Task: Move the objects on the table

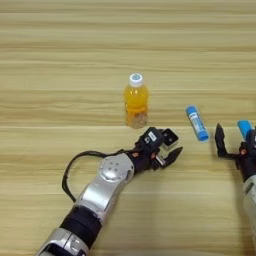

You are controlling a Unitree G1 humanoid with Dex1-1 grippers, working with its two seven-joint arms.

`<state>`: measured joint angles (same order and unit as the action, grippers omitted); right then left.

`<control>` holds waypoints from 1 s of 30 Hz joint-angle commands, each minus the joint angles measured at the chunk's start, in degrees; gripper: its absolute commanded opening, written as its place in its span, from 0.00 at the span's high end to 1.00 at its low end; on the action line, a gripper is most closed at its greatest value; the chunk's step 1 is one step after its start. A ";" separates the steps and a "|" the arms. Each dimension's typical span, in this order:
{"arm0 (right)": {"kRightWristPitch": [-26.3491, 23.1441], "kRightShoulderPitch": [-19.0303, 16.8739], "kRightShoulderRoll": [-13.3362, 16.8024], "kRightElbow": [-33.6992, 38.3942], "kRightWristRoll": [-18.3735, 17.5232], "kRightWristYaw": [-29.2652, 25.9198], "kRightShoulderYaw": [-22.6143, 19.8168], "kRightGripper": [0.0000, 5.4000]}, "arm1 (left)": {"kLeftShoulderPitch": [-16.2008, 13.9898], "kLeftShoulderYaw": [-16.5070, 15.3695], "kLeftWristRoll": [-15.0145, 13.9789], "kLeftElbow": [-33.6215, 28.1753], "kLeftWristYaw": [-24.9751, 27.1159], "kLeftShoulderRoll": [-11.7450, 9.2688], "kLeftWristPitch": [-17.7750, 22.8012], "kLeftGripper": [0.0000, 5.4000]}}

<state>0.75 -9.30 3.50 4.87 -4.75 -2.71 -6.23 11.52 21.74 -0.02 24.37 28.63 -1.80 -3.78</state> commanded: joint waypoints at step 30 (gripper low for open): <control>-0.20 1.32 -0.51 -0.58 0.39 1.17 0.32 0.00 | -13.55 -7.57 -2.28 -23.19 1.75 -11.58 7.87 0.55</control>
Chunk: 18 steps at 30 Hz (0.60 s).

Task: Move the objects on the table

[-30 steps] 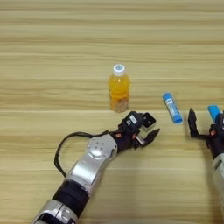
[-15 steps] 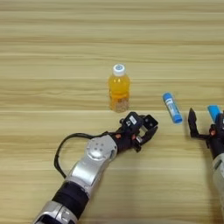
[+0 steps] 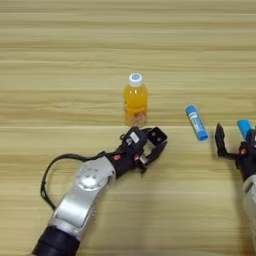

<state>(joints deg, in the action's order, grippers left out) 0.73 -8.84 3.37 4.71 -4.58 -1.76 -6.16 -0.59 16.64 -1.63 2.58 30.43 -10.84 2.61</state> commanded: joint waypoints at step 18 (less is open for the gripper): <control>-0.17 1.26 -1.01 -0.66 0.97 0.51 0.55 0.00 | 2.57 -10.15 1.42 9.93 -11.40 -2.39 5.18 0.55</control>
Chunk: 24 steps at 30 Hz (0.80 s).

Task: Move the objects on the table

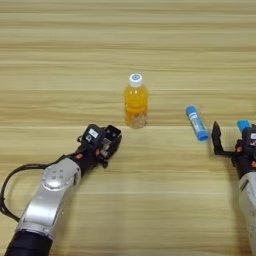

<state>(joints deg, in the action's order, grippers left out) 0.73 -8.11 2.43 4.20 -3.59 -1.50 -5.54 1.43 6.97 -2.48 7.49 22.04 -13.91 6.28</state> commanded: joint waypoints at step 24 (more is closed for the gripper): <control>0.24 0.00 0.50 0.25 -0.08 -0.61 -0.19 0.00 | 6.24 -2.82 3.43 15.27 -13.79 4.46 -2.20 0.48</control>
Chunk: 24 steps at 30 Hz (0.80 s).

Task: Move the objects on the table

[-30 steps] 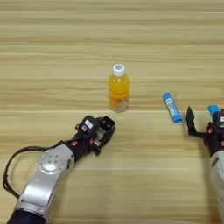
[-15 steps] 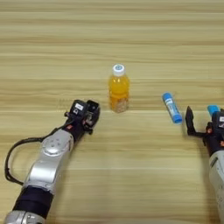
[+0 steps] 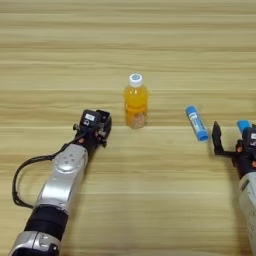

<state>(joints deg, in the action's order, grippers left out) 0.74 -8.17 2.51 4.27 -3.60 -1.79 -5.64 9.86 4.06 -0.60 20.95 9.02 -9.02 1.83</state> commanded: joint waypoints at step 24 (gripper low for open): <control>2.20 -0.44 1.73 0.71 0.97 -3.51 3.17 0.00 | -2.62 -5.08 -4.64 -7.11 0.33 3.84 -3.90 0.05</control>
<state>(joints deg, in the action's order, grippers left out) 2.29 -8.35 3.79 4.36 -3.11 -4.58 -3.13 7.33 -0.17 -5.00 14.25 9.90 -5.29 -1.27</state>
